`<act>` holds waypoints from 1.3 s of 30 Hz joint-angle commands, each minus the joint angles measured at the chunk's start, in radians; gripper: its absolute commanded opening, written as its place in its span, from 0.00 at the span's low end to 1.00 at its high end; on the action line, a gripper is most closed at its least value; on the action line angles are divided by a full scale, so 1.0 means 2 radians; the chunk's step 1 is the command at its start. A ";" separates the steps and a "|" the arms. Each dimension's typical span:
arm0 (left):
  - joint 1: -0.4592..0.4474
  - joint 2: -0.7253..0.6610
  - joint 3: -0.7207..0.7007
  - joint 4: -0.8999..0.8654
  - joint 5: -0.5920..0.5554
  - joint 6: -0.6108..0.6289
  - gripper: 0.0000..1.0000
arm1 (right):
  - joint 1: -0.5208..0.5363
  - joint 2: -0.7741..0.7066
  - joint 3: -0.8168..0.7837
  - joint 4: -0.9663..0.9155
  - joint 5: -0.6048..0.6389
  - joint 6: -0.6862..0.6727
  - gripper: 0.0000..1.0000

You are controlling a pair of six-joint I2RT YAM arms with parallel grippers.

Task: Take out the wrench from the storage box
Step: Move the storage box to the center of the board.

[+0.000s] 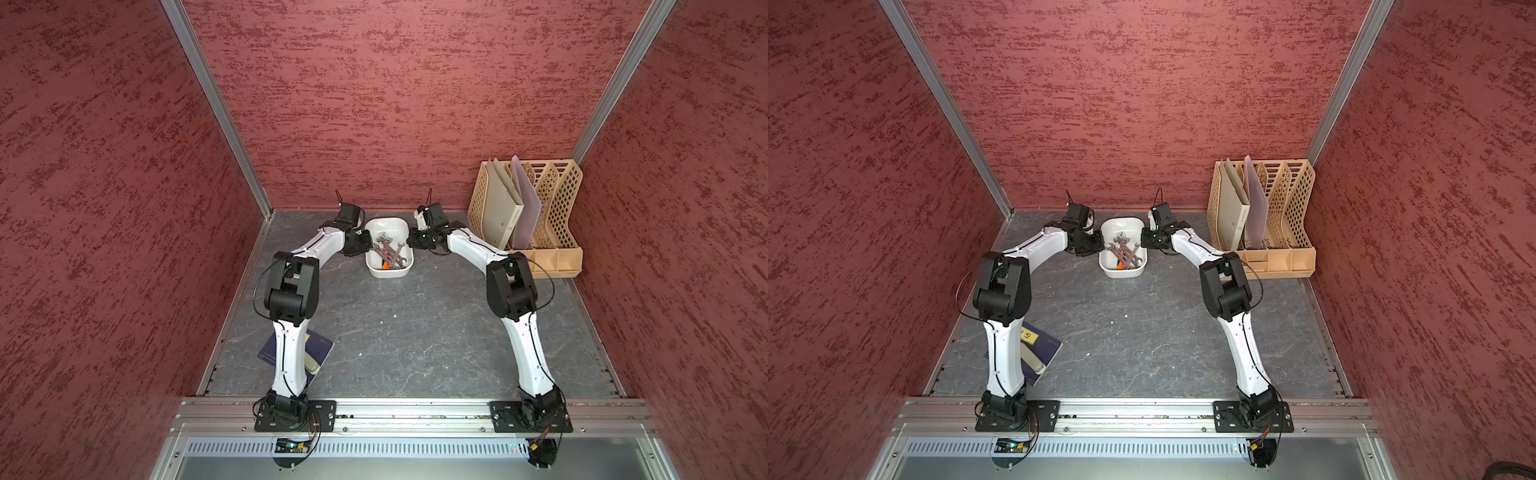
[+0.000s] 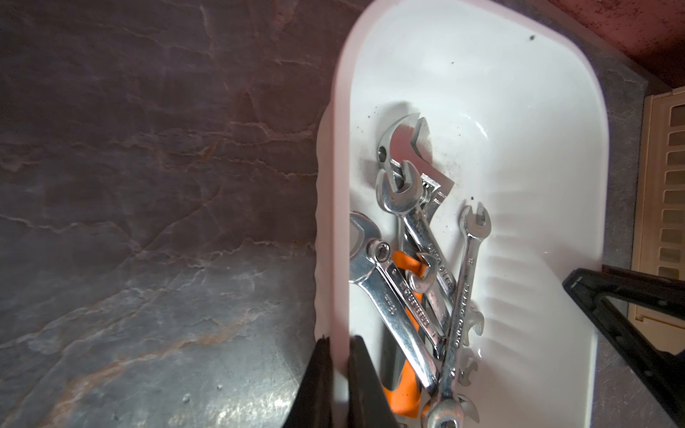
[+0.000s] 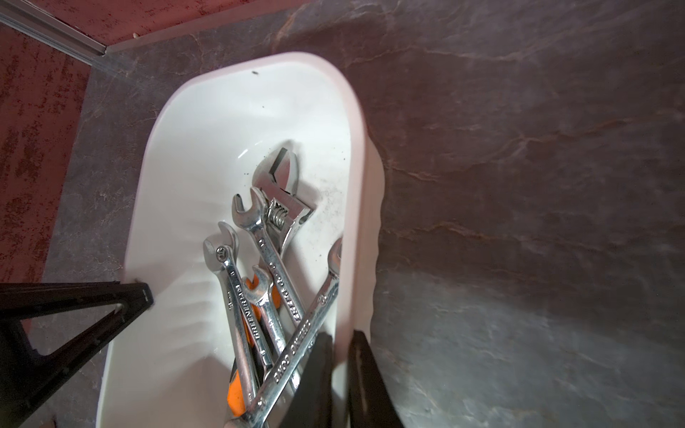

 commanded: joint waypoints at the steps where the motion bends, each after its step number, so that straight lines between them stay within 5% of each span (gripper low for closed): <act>1: -0.015 -0.021 -0.019 0.005 0.000 -0.001 0.10 | -0.001 -0.031 -0.038 -0.021 0.006 -0.018 0.03; 21: -0.072 -0.119 -0.165 0.051 -0.020 -0.033 0.09 | 0.007 -0.192 -0.292 0.050 0.028 0.003 0.00; 39: -0.075 -0.197 -0.262 0.068 -0.046 -0.043 0.09 | 0.062 -0.239 -0.363 0.058 0.047 0.027 0.06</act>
